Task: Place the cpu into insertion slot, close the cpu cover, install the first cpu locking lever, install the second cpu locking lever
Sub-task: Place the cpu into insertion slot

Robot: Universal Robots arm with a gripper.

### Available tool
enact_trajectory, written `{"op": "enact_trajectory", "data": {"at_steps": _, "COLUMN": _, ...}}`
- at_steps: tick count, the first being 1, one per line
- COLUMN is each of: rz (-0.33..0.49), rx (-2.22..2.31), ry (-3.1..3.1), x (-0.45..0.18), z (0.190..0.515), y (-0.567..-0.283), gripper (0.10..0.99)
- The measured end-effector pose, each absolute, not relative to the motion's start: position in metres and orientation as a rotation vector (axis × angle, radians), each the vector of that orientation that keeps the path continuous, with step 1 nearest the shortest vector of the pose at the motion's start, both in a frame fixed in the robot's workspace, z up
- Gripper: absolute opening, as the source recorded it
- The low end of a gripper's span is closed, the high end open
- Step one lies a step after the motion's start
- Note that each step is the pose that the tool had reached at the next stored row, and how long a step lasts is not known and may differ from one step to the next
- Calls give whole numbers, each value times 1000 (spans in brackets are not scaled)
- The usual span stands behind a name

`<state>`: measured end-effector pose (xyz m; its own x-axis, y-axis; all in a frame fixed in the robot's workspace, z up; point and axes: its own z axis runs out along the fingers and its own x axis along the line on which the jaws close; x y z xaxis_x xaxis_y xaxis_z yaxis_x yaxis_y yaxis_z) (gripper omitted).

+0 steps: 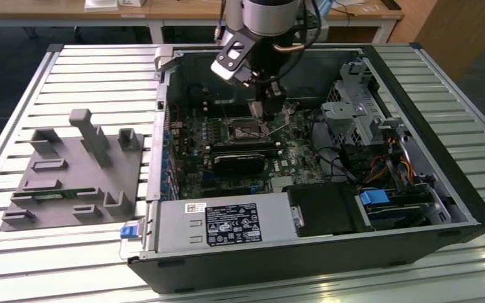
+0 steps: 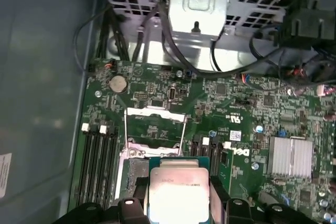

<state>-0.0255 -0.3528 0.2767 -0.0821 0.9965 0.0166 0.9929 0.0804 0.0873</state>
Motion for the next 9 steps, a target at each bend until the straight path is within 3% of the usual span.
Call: {"op": "enact_trajectory", "data": {"at_steps": 9, "rz": 126, "rx": 2123, "ry": 2254, "x": -32, "z": 267, "y": -352, "gripper": 541}}
